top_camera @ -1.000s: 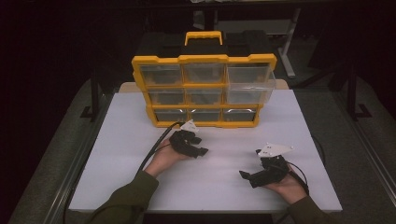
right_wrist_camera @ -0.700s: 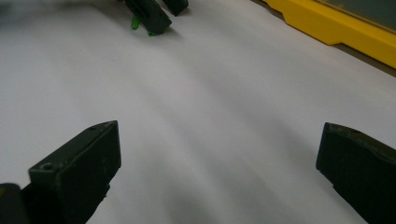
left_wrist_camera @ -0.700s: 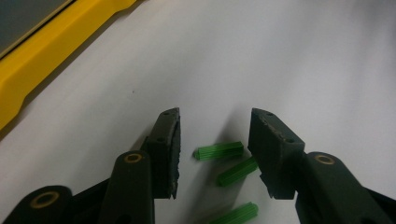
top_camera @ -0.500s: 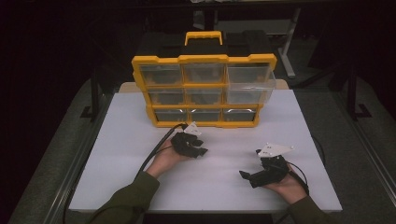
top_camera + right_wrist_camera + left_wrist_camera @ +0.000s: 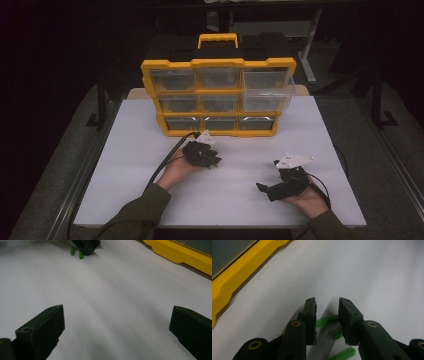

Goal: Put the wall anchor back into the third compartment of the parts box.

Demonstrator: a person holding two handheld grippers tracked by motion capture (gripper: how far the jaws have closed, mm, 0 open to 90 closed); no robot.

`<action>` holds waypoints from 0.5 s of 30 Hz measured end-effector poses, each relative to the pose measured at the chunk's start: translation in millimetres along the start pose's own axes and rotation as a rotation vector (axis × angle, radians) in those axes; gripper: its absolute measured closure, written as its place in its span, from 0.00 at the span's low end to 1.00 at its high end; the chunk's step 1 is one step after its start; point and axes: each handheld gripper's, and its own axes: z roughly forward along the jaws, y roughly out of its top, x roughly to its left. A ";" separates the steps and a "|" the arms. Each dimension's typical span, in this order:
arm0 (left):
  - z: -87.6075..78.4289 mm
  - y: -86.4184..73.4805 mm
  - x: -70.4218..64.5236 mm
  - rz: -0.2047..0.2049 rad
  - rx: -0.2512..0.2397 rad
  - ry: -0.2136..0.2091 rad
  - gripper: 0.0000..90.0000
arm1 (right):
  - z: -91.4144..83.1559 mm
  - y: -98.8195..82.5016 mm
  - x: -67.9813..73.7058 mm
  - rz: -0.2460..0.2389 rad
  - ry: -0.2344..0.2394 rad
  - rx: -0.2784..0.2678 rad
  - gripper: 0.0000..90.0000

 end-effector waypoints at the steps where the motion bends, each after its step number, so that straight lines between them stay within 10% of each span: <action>1: -0.5 0.1 0.6 0.008 0.006 -0.001 0.76 | 0.0 0.0 0.0 0.000 0.000 0.000 0.00; 15: -9.9 5.4 3.8 -0.019 -0.022 -0.020 0.76 | 0.6 -0.1 -0.2 0.000 0.002 0.002 0.00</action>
